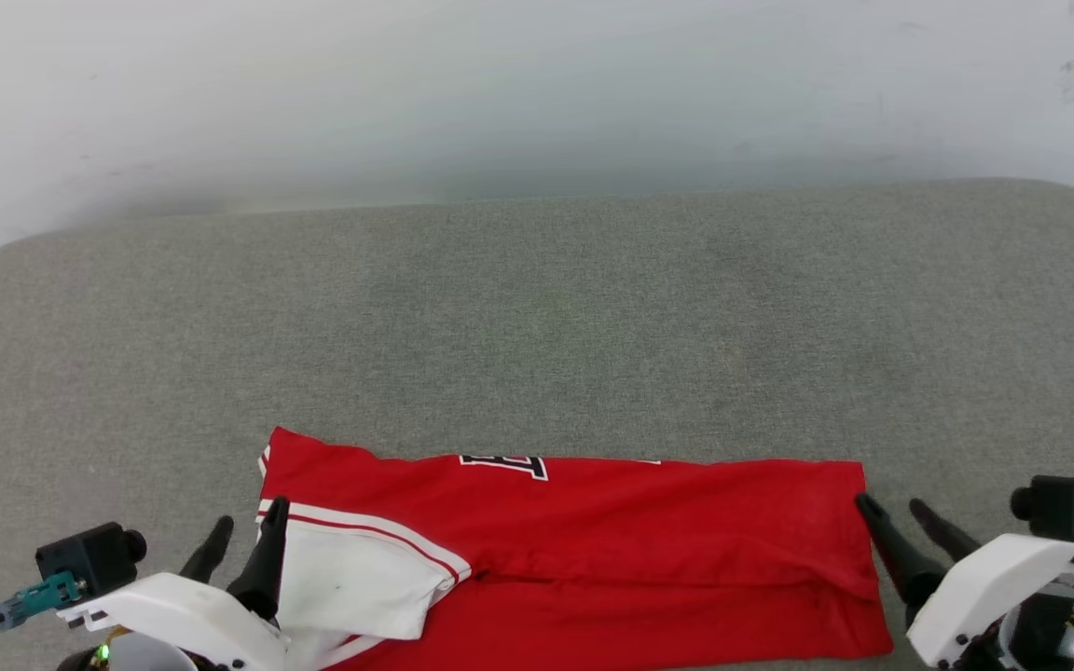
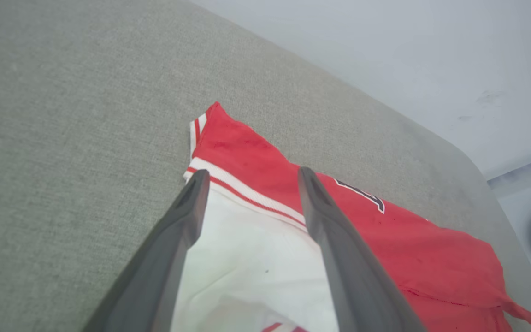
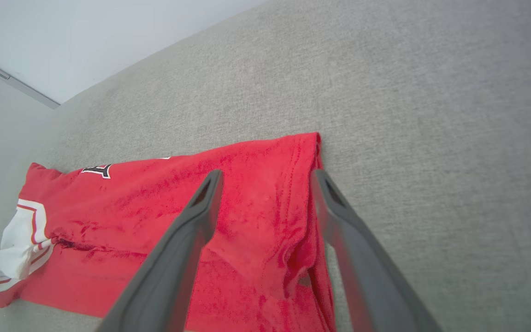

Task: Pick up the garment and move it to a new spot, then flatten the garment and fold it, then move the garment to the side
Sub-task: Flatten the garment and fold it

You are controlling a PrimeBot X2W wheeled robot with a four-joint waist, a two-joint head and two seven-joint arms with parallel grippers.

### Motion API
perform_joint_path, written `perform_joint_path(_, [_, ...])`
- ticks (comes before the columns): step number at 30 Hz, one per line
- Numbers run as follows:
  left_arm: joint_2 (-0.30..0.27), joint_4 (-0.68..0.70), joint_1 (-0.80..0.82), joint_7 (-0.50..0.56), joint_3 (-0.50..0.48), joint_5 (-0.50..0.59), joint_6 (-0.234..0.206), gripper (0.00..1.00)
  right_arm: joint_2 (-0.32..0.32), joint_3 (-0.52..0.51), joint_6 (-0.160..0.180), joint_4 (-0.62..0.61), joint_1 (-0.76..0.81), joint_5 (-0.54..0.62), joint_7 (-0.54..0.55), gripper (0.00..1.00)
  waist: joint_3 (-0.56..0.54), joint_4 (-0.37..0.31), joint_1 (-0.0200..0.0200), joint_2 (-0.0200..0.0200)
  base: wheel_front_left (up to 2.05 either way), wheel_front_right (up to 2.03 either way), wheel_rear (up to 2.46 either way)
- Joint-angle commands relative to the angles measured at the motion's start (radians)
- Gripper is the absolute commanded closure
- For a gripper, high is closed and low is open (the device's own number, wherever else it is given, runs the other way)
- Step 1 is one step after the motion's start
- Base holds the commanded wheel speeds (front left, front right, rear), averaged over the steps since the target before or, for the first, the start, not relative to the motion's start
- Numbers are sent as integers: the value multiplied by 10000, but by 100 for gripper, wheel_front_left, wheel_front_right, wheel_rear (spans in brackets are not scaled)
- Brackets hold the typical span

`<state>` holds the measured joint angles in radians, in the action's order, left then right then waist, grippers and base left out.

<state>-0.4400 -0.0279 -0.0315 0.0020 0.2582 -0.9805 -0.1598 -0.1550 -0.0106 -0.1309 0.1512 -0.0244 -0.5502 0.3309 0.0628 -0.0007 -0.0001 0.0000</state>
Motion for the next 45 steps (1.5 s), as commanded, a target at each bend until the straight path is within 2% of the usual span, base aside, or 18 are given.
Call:
perform_joint_path(1, [-60,78,123,-103,5,141,-52,0,-44,-110,4,-124,81,105,45,0,-22,-5,1,0,0,0,0])
perform_joint_path(4, [-130,484,329,-696,17,861,-375,0,-194,-601,4,-590,-28,227,455,0,-71,10,1,0,0,0,0])
perform_joint_path(5, [-261,673,453,-1086,101,1550,-695,0,-386,-975,4,-825,-170,403,787,0,-93,44,1,0,0,0,0])
perform_joint_path(8, [-261,867,569,-1472,185,2091,-941,0,-485,-1249,2,-981,-240,478,1171,0,-99,101,1,0,0,0,0])
perform_joint_path(13, [-289,1356,780,-2195,437,3203,-1278,0,-1029,-1516,4,-893,-233,782,2371,0,-27,314,1,0,0,0,0])
perform_joint_path(19, [-88,1886,883,-2409,742,3758,-1396,0,-996,-1011,4,-395,-196,554,3090,0,309,641,1,0,0,0,0])
perform_joint_path(24, [42,2159,1089,-2422,951,3899,-1291,0,-786,-420,4,300,-595,145,3231,0,689,901,1,0,0,0,0])
perform_joint_path(31, [150,2071,1231,-2366,1166,3927,-1174,0,-854,361,4,1342,-770,-48,3529,0,827,1068,1,0,0,0,0])
perform_joint_path(32, [152,2060,1227,-2367,1173,3912,-1171,0,-832,416,4,1428,-773,-131,3560,33,820,1066,1,0,0,0,0])
perform_joint_path(33, [144,2044,1216,-2355,1181,3906,-1172,0,-832,488,4,1463,-790,-163,3533,73,802,1059,1,0,0,0,0])
perform_joint_path(34, [133,2024,1195,-2357,1174,3898,-1179,0,-840,555,2,1461,-840,-206,3508,100,769,1038,1,0,0,0,0])
perform_joint_path(45, [-53,1775,582,-2317,1045,3719,-1403,0,-1570,609,5,876,-997,-404,3240,100,-103,598,1,0,0,0,0])
